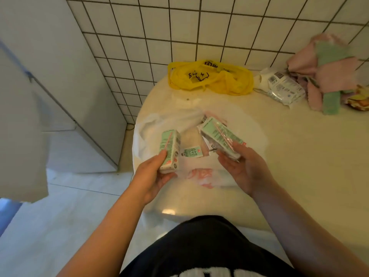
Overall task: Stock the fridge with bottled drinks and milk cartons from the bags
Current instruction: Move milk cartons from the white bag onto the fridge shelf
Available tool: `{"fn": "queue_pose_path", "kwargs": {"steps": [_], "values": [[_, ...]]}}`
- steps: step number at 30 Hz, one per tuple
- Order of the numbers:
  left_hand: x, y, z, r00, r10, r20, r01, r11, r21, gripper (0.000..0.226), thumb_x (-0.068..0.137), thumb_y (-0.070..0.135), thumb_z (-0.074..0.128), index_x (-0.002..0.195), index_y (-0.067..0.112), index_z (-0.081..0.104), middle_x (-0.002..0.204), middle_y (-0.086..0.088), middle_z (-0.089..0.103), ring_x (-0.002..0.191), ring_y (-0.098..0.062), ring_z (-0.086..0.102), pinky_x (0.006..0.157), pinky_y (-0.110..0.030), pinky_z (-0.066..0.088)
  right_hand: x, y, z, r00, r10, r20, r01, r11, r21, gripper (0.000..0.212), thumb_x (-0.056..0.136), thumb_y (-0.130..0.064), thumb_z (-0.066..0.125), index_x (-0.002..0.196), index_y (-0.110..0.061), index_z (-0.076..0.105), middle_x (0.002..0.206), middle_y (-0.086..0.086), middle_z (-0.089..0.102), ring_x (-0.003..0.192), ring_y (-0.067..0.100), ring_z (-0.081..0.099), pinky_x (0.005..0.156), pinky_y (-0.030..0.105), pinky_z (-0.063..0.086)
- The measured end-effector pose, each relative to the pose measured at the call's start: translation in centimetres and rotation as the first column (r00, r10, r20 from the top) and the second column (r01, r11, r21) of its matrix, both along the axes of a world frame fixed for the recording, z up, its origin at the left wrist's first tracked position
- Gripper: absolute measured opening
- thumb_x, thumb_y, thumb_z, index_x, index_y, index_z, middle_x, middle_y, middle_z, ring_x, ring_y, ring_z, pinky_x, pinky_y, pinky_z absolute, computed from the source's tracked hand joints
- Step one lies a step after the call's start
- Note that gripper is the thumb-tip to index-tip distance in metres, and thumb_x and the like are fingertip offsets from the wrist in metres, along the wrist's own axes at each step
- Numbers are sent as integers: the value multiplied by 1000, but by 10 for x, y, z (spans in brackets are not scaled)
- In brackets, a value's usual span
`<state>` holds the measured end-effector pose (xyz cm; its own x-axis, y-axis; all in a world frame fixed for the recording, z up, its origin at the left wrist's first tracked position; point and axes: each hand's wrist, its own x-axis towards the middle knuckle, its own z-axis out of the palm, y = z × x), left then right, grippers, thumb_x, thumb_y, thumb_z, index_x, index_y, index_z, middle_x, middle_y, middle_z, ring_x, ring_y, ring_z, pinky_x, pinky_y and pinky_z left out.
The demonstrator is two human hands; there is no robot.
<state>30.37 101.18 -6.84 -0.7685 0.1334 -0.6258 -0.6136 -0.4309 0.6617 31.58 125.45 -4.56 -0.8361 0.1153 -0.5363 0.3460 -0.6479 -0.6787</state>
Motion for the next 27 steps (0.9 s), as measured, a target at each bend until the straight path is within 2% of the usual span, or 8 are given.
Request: {"fn": "queue_pose_path", "kwargs": {"steps": [5,8,11,14,18,22,25,27], "values": [[63,4,5,996,-73,-47,81,976,204,40,85,17,62,124,11,59,107,-11,71,92,-21,70,79,-35,59,60,-5,10,963,244,-119,-255,962,-96,48,82,-9,57,129,-4,55,119,20,66,102,30,67,93,45,51],[102,3,4,995,-85,-49,96,948,304,51,80,10,62,131,10,56,115,-15,67,100,-28,67,79,-43,58,95,-5,9,932,327,-154,-350,925,-150,56,79,0,50,134,-8,49,117,19,67,101,31,68,84,44,56],[141,3,8,985,-147,-92,170,921,351,64,79,23,56,140,6,49,101,-14,62,86,-27,62,74,-39,54,123,-2,0,919,367,-146,-391,895,-216,76,64,-1,67,137,-8,48,117,20,64,100,32,64,79,46,56],[180,0,12,969,-200,-147,239,915,324,75,80,54,65,138,8,53,89,-10,58,71,-20,55,64,-29,48,148,-10,-8,902,423,-81,-431,877,-211,92,52,-22,85,136,-7,52,110,17,65,93,30,64,78,43,54],[226,-12,16,989,-95,-109,123,948,295,83,66,44,83,135,14,49,84,-14,55,56,-19,54,50,-26,44,176,-39,-8,887,455,73,-457,890,8,64,71,-42,64,125,-9,60,104,12,70,84,23,69,67,37,55],[265,-42,21,999,15,-30,-7,962,272,58,83,45,58,132,16,49,90,-15,63,57,-22,54,50,-27,46,200,-75,-11,838,528,136,-544,825,154,49,76,-51,58,108,-15,65,87,8,73,71,19,68,65,32,50],[291,-72,22,997,79,7,-78,958,277,57,88,45,49,134,11,52,103,-14,65,75,-26,62,61,-34,55,212,-109,-12,831,544,113,-551,833,40,50,87,-45,54,118,-7,61,93,12,69,76,24,64,70,38,55],[308,-97,21,995,104,1,-100,957,272,65,85,43,55,140,9,48,104,-14,63,80,-27,62,66,-37,56,218,-137,-13,830,548,102,-547,836,-34,51,92,-42,49,121,-1,60,91,14,65,77,23,62,73,40,57]]}}
